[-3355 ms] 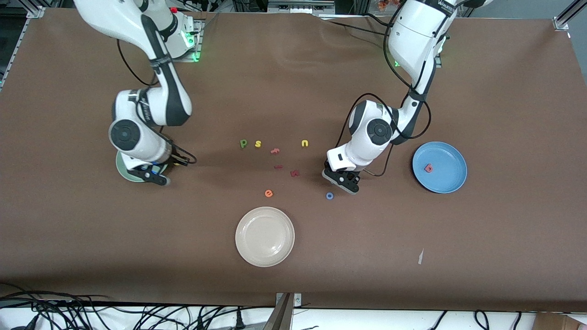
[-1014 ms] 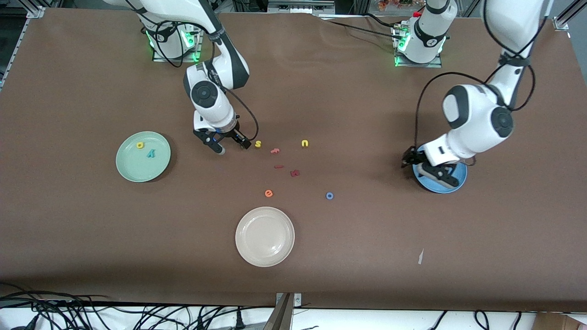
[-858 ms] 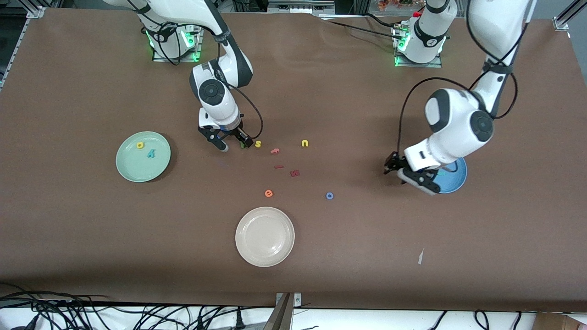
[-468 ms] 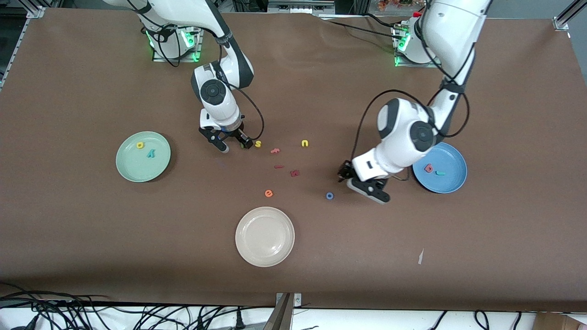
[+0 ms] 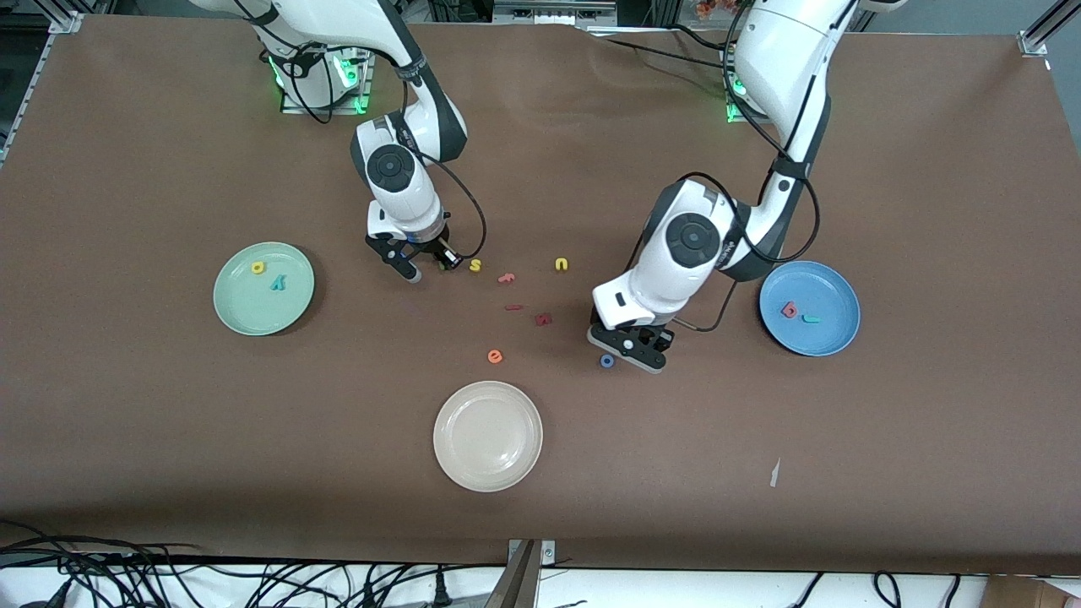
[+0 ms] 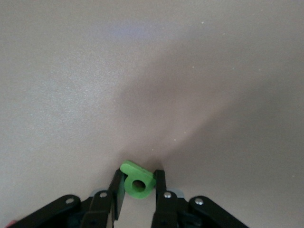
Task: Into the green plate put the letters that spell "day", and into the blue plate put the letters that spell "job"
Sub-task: 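Drop the d on the green plate while the left gripper grasps the blue o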
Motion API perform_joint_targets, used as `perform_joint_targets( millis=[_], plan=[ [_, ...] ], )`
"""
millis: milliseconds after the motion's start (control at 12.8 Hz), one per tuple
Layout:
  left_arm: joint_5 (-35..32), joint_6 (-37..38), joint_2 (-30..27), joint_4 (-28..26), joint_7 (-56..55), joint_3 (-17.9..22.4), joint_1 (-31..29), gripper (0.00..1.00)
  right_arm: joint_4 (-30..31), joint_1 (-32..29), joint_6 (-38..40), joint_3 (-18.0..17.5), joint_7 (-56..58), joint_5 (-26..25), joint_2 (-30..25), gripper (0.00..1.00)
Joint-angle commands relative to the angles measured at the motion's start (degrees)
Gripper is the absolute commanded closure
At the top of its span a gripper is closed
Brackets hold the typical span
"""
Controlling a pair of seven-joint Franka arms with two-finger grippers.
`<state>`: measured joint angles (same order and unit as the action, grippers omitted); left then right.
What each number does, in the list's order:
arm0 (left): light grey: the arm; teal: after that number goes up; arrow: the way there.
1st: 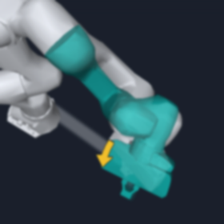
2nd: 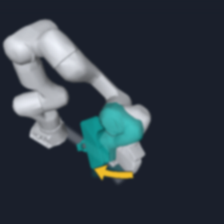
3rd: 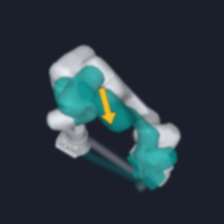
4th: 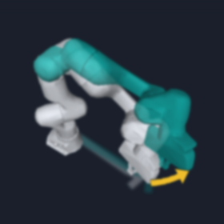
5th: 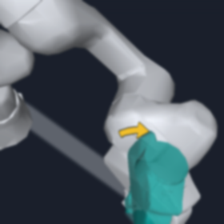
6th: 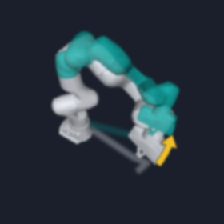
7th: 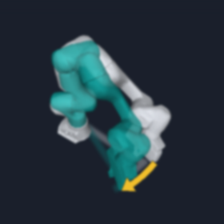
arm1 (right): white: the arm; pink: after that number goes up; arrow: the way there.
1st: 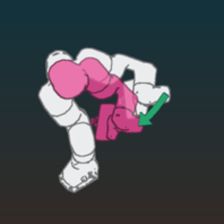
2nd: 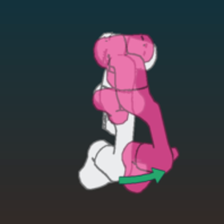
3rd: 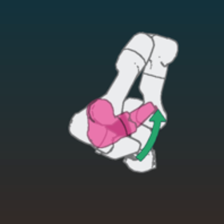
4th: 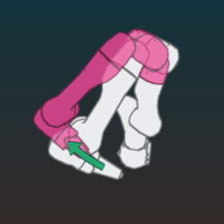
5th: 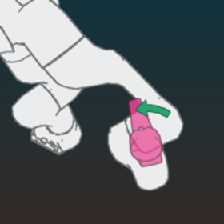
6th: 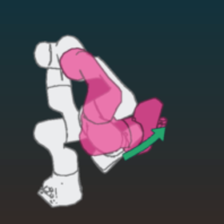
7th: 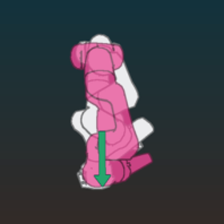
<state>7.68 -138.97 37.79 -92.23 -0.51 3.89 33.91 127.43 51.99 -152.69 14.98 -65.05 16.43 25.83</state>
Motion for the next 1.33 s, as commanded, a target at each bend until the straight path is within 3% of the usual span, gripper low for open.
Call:
perform_joint_targets(
  millis=[0,312,780,936,1249],
  plan=[
    [-2.49,2.12,3.78,4.25,-2.83,1.56,1.77,0.31,-0.07,0.75,0.10,2.32,1.93,-0.08,-1.03,0.84],
    [-2.49,1.78,6.68,5.04,-3.80,1.91,2.38,0.30,-5.16,0.75,18.52,11.53,17.27,-0.26,-5.34,0.84],
    [-2.41,-2.17,9.93,6.79,-4.68,2.35,3.08,0.29,-3.24,0.05,23.05,30.08,55.32,-0.09,-6.33,0.84],
    [-2.41,-2.71,11.25,7.68,-4.94,2.88,3.53,0.29,-3.33,-3.80,18.16,31.60,66.67,-0.09,-4.65,0.83],
    [-2.41,-2.80,11.60,7.68,-5.03,2.88,3.44,0.27,-3.24,-5.84,15.84,31.51,68.74,0.09,0.09,0.83]
  ],
)
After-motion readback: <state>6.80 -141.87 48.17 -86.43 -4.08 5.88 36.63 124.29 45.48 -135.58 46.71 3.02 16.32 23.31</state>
